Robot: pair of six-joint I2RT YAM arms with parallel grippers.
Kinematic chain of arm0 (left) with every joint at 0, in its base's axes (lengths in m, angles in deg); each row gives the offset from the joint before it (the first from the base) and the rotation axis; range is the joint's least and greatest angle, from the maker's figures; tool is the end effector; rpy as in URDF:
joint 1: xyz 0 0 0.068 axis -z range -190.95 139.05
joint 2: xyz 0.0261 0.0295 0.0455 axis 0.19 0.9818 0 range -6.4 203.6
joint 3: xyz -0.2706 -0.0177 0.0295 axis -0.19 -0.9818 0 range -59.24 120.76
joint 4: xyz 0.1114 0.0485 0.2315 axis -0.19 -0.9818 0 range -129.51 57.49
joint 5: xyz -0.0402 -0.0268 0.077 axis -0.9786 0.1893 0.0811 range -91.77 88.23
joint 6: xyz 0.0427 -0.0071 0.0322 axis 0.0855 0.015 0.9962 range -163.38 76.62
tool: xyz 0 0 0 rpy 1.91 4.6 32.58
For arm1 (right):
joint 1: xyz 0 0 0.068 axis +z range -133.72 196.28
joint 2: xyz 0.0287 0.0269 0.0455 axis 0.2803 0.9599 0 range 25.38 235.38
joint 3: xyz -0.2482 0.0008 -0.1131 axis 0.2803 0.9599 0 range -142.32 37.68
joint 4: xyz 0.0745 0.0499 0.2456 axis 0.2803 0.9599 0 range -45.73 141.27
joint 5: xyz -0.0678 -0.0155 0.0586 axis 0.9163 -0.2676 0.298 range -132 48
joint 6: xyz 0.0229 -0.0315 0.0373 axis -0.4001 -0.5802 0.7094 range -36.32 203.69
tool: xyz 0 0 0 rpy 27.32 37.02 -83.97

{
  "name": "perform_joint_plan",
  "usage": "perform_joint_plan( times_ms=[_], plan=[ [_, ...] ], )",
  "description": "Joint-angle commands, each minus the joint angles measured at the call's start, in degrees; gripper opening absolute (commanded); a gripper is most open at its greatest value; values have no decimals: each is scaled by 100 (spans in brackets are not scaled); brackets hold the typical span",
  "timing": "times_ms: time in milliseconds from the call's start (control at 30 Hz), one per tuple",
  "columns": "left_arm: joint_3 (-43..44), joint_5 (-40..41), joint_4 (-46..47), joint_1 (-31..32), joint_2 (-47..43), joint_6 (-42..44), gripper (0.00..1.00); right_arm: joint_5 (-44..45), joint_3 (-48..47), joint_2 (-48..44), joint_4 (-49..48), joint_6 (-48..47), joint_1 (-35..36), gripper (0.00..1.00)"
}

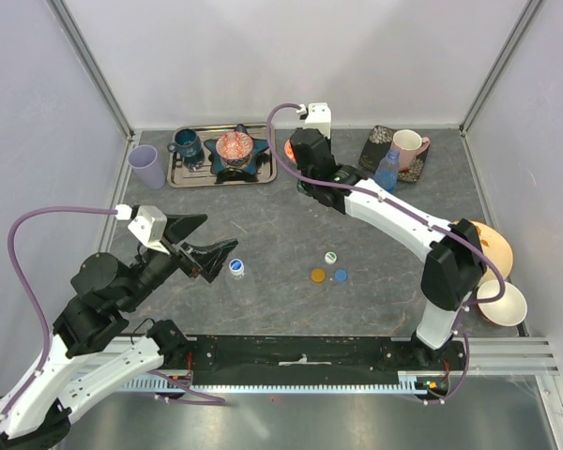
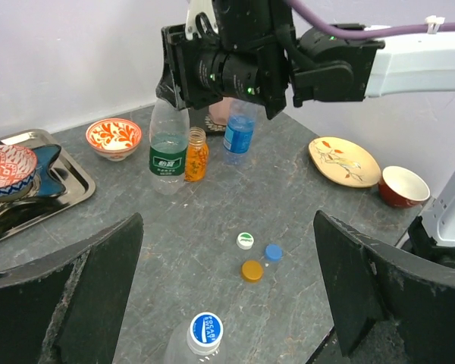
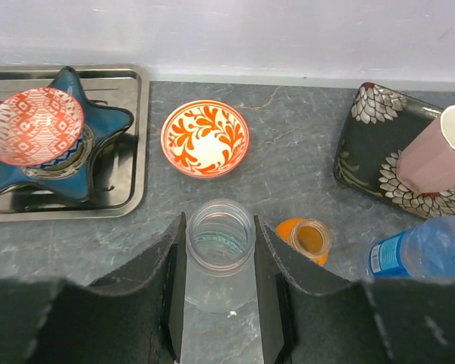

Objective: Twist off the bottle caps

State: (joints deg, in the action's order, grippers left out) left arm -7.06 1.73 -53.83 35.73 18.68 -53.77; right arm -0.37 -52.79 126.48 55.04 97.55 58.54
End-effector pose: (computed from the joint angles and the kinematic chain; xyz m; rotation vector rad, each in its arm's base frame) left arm 0.0569 -0.0572 0.4015 0.4234 1.4566 -0.7603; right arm 0.3241 0.2625 0.3495 0.0110 1.8470 -0.0261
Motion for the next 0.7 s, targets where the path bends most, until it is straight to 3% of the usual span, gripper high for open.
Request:
perform_joint_plan(
  times_ms=[0,533,633,667],
  plan=[
    [-76,273,155,-1,-47,-77,100,512,-251,261,-707,-429,10,0],
    [-279,89,190,-1,137,-7,100,276,-445,991,-708,-25,-130,0],
    [-279,71,216,-9,129,-24,100,214,-436,929,-515,45,-130,13],
    [-279,71,216,-1,129,-24,100,206,-418,912,-470,63,-139,23]
  ],
)
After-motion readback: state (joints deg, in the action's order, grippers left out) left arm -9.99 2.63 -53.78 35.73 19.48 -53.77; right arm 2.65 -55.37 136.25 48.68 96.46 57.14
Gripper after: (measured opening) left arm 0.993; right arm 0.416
